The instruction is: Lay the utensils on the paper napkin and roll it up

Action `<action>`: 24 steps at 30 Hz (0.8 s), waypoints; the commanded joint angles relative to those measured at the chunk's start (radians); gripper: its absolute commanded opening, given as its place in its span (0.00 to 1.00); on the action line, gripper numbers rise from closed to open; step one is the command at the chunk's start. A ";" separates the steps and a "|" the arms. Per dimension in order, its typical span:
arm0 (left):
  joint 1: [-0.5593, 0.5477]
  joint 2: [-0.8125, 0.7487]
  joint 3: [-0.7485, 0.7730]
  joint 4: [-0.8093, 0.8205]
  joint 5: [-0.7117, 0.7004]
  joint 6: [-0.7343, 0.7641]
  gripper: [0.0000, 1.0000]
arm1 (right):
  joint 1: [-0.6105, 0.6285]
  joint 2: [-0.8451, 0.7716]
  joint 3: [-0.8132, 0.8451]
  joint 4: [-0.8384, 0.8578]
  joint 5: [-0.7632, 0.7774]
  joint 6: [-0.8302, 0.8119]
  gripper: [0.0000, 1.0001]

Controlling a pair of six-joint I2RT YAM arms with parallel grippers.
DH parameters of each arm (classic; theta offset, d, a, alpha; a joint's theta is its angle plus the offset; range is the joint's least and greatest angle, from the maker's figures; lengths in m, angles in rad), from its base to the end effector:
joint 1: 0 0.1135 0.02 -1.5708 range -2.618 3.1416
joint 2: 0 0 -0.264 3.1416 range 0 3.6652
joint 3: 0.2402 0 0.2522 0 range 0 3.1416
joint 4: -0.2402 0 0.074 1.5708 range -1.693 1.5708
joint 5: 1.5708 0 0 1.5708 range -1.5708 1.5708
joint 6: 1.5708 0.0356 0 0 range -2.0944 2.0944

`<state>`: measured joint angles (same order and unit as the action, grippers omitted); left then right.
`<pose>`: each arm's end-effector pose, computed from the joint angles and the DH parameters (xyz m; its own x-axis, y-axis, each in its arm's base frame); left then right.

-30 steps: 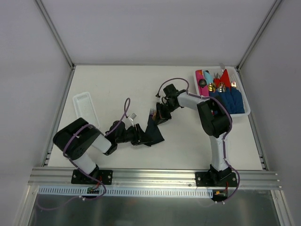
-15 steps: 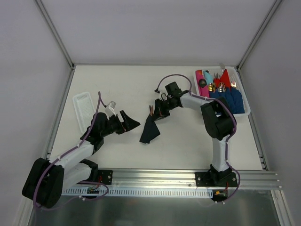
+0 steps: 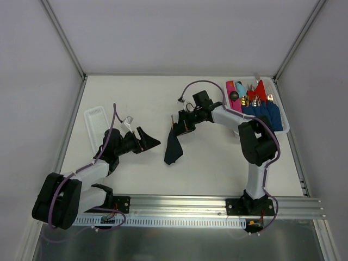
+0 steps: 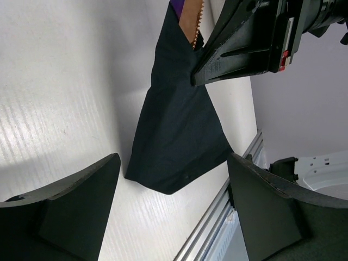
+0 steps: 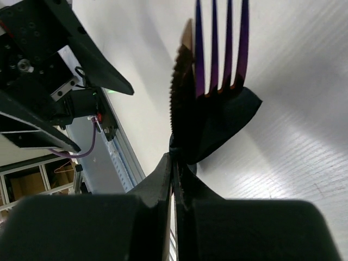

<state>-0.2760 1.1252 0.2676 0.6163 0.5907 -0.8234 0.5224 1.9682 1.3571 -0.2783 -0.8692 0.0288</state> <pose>0.1990 -0.0770 0.1810 -0.7039 -0.4338 -0.5624 0.3389 0.4908 -0.8027 0.3490 0.2323 0.1902 -0.6941 -0.3782 -0.6125 -0.7193 0.3303 0.6111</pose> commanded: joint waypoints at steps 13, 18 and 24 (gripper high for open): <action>0.040 -0.056 -0.082 0.349 0.083 0.038 0.77 | -0.002 -0.186 0.030 -0.085 -0.143 -0.121 0.00; 0.038 -0.056 -0.068 0.395 0.149 0.099 0.75 | -0.002 -0.210 0.043 -0.102 -0.180 -0.133 0.00; 0.050 -0.056 -0.028 0.404 0.207 0.142 0.75 | -0.004 -0.275 0.088 -0.185 -0.244 -0.191 0.00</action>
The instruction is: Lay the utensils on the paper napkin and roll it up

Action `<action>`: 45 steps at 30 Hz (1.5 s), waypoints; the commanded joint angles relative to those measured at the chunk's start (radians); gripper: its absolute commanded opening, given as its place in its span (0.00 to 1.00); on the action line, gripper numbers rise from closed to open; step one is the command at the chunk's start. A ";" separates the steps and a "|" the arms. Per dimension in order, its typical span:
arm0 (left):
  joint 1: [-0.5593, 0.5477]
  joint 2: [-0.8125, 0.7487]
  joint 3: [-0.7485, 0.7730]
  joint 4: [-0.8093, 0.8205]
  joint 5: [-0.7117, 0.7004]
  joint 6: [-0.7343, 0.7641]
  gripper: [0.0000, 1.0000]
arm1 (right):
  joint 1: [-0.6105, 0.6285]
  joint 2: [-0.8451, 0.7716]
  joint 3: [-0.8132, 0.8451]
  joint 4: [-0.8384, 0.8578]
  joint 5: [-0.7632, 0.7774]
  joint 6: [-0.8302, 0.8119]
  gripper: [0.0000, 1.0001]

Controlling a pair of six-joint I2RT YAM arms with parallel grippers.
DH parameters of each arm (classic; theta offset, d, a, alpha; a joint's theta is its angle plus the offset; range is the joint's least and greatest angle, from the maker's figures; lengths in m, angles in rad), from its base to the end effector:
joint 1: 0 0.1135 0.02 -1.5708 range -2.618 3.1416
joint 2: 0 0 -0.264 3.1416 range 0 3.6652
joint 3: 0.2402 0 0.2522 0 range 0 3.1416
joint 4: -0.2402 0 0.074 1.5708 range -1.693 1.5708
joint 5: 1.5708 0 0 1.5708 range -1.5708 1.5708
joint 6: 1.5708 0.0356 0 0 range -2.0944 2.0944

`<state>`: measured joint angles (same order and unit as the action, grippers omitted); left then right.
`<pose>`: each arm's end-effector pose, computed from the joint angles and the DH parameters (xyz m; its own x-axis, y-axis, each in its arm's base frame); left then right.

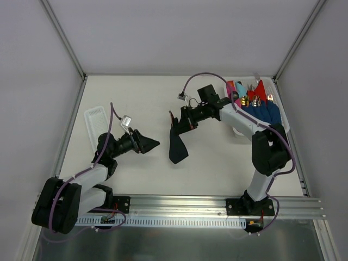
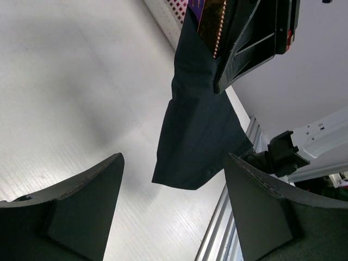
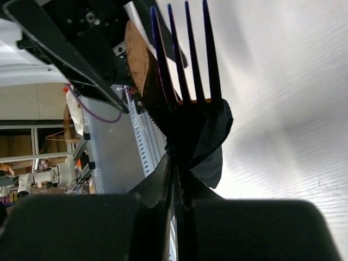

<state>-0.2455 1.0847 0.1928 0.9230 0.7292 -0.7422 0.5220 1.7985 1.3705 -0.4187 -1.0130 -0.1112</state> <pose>0.1860 -0.0711 0.1971 -0.5369 -0.3851 -0.7506 0.6300 0.4087 -0.6603 0.3220 0.2201 0.2541 -0.5620 -0.3910 -0.7289 -0.8185 0.1360 0.5581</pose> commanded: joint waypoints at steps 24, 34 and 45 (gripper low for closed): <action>-0.086 0.083 0.253 0.614 0.398 -0.200 0.74 | 0.113 -0.269 0.153 -0.235 -0.165 -0.200 0.00; -0.150 0.040 0.321 0.473 0.410 -0.106 0.73 | 0.145 -0.284 0.206 -0.242 -0.185 -0.170 0.00; -0.201 0.041 0.405 0.444 0.467 -0.131 0.73 | 0.177 -0.280 0.245 -0.241 -0.213 -0.143 0.00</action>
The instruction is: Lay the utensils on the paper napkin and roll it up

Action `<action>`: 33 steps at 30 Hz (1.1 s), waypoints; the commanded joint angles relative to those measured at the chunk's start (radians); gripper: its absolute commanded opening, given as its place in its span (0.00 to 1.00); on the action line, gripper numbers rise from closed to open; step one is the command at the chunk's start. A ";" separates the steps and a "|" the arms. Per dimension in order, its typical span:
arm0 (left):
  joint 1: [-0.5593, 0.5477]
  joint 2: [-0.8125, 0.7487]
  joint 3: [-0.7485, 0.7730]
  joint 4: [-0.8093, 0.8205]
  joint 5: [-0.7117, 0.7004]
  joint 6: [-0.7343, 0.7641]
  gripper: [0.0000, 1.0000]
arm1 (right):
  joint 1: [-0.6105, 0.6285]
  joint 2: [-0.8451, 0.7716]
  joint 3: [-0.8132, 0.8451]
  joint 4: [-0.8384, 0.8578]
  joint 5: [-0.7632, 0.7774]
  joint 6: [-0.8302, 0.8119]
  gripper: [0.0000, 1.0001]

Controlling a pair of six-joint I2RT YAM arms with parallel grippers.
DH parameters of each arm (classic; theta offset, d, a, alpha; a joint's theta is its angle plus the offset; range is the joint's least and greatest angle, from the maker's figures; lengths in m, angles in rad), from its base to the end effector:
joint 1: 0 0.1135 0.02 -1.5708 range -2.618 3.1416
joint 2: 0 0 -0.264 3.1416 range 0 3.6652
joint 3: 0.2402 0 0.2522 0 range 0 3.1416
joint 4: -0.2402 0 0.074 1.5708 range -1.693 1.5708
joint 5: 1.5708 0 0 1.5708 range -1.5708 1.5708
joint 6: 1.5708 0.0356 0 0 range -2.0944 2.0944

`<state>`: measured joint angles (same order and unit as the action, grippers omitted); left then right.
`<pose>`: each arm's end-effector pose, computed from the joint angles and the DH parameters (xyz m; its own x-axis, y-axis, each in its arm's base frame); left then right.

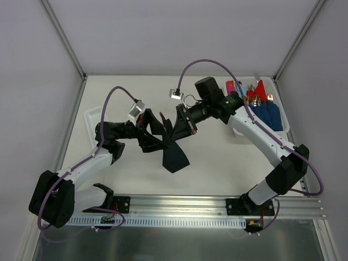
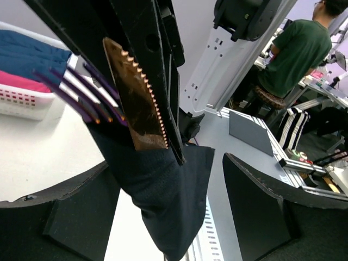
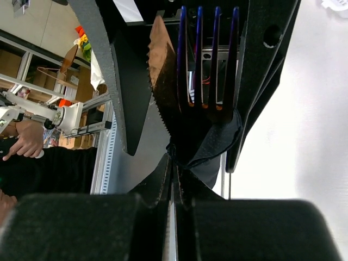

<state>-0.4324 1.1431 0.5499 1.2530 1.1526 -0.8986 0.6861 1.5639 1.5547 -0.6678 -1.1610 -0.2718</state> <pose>0.1834 -0.1205 0.3208 -0.2995 -0.2117 -0.9303 0.9497 -0.1598 -0.2694 0.2365 0.2359 0.3800 -0.2507 -0.3435 -0.9051 -0.9061 -0.2459 0.3442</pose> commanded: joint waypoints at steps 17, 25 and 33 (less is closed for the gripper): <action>-0.043 0.004 0.053 0.134 0.055 0.013 0.33 | 0.013 -0.034 0.085 0.008 -0.068 0.028 0.00; -0.043 -0.008 0.054 0.120 0.041 0.030 0.03 | 0.010 -0.031 0.091 0.008 -0.023 0.028 0.01; -0.020 -0.107 0.045 -0.144 -0.125 0.179 0.00 | -0.077 -0.018 0.168 0.017 0.113 0.072 0.38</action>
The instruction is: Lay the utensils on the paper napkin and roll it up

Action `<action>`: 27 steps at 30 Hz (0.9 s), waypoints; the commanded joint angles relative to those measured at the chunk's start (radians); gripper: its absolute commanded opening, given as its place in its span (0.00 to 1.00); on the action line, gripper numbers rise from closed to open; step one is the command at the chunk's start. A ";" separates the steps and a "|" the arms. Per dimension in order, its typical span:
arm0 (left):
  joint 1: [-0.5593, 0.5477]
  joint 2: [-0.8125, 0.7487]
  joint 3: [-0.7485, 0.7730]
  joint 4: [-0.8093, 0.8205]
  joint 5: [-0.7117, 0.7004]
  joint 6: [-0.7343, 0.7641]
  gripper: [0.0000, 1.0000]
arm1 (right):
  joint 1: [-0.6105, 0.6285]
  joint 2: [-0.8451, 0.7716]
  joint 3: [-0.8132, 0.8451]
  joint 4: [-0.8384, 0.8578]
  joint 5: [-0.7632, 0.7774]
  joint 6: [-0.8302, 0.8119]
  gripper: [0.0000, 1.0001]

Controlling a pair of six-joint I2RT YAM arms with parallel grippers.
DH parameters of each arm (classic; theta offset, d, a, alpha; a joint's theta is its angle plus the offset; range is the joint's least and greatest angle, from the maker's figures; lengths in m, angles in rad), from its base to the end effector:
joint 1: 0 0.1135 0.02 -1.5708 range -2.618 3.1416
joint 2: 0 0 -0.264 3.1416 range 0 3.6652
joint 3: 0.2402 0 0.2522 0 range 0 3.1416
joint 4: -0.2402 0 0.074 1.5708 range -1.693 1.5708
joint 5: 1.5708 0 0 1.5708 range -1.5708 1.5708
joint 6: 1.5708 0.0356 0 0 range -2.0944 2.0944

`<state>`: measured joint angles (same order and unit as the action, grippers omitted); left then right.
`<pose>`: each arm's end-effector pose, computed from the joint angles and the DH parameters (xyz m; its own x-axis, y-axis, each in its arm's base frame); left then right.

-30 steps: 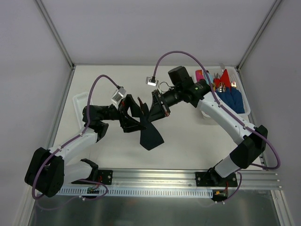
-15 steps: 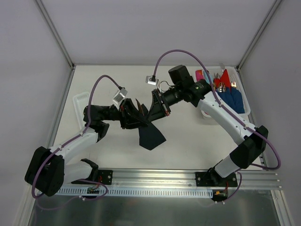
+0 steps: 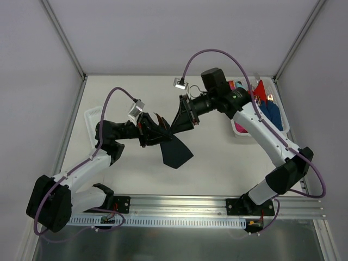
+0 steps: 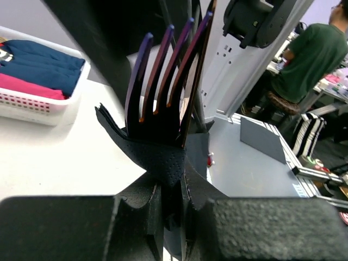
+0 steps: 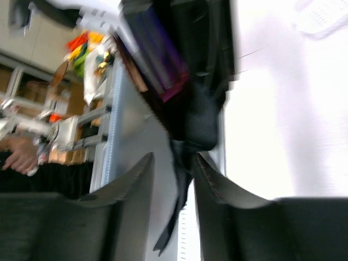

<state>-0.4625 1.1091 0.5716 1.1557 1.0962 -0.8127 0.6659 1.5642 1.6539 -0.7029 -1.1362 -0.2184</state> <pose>0.1802 -0.1252 0.3283 -0.2625 -0.2399 -0.9346 0.9628 -0.1290 -0.2373 0.2393 0.2290 0.4080 -0.2591 -0.3195 -0.9115 -0.9214 -0.2012 0.3324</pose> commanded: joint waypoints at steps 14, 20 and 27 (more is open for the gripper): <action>0.134 -0.219 -0.001 -0.410 -0.743 0.041 0.00 | -0.200 -0.182 0.020 0.151 0.444 0.093 0.34; 0.131 -0.209 0.011 -0.455 -0.803 -0.035 0.00 | -0.037 -0.178 0.044 0.131 0.619 0.076 0.35; 0.102 -0.215 0.046 -0.485 -0.802 -0.072 0.00 | 0.129 -0.144 0.020 0.143 0.820 0.014 0.56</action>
<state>-0.3416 0.9123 0.5537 0.6270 0.3149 -0.8467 0.7696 1.4101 1.6722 -0.5884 -0.4377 -0.1711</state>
